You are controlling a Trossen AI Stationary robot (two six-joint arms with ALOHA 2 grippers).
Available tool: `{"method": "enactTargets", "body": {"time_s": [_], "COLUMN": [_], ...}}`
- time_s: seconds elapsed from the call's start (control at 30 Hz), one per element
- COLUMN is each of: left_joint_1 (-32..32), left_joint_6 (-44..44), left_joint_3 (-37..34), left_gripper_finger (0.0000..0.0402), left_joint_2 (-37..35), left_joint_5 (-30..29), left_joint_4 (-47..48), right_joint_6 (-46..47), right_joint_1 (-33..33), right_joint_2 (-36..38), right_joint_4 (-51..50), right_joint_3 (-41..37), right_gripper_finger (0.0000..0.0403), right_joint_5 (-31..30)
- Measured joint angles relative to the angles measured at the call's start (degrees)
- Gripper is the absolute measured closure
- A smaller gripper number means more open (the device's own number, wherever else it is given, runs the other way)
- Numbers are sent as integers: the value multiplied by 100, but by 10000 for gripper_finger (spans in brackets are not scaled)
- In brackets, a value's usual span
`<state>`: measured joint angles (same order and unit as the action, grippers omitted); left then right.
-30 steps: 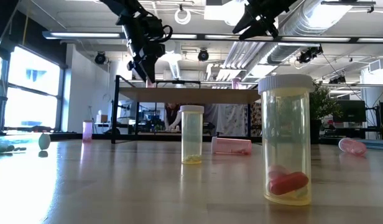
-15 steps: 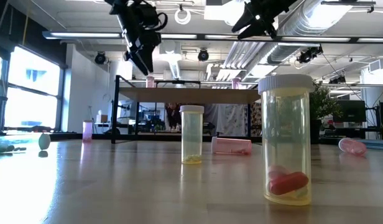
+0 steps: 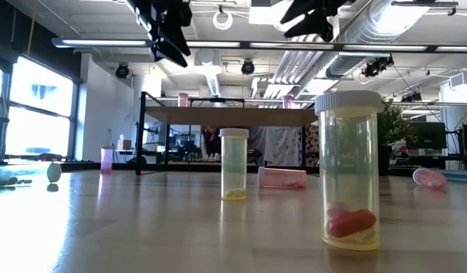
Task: Pick and place medicine bottles onto shelf by color
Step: Put the top right yellow pill bottle on the shelf
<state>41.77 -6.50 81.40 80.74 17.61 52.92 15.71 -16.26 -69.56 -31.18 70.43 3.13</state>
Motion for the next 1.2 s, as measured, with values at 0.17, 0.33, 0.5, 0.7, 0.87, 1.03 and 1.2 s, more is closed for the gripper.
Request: {"method": "enactTargets", "body": {"time_s": [0.17,0.33,0.5,0.7,0.87,1.03,1.2], "left_joint_1": [-433,-968,-1694,-2587,-3108,-3359,-3506], "left_joint_6": [459,815,1143,1426,1555,1724,1836], "left_joint_3": [-933,-1440,-1808,-2110,-2115,-2115,-2114], "left_gripper_finger": [188,188,188,188,188,188,188], "left_joint_2": [-639,-1075,-1418,-1639,-1658,-1658,-1737], "left_joint_5": [-10,-28,-407,-754,-1139,-1268,-1277], "left_joint_4": [-737,-1015,-1283,-1495,-1522,-1536,-1508], "right_joint_6": [592,1226,1801,2432,2501,2436,1895], "right_joint_1": [621,1259,1823,2358,2720,2947,3216], "right_joint_2": [-24,-119,-365,-748,-1143,-1586,-2027], "right_joint_4": [-153,-355,-541,-537,-232,104,320], "right_joint_3": [0,-2,-2,-2,-2,-2,-2], "right_gripper_finger": [229,229,229,229,225,201,185], "right_joint_5": [-559,-935,-953,-867,-870,-903,-1107]}}
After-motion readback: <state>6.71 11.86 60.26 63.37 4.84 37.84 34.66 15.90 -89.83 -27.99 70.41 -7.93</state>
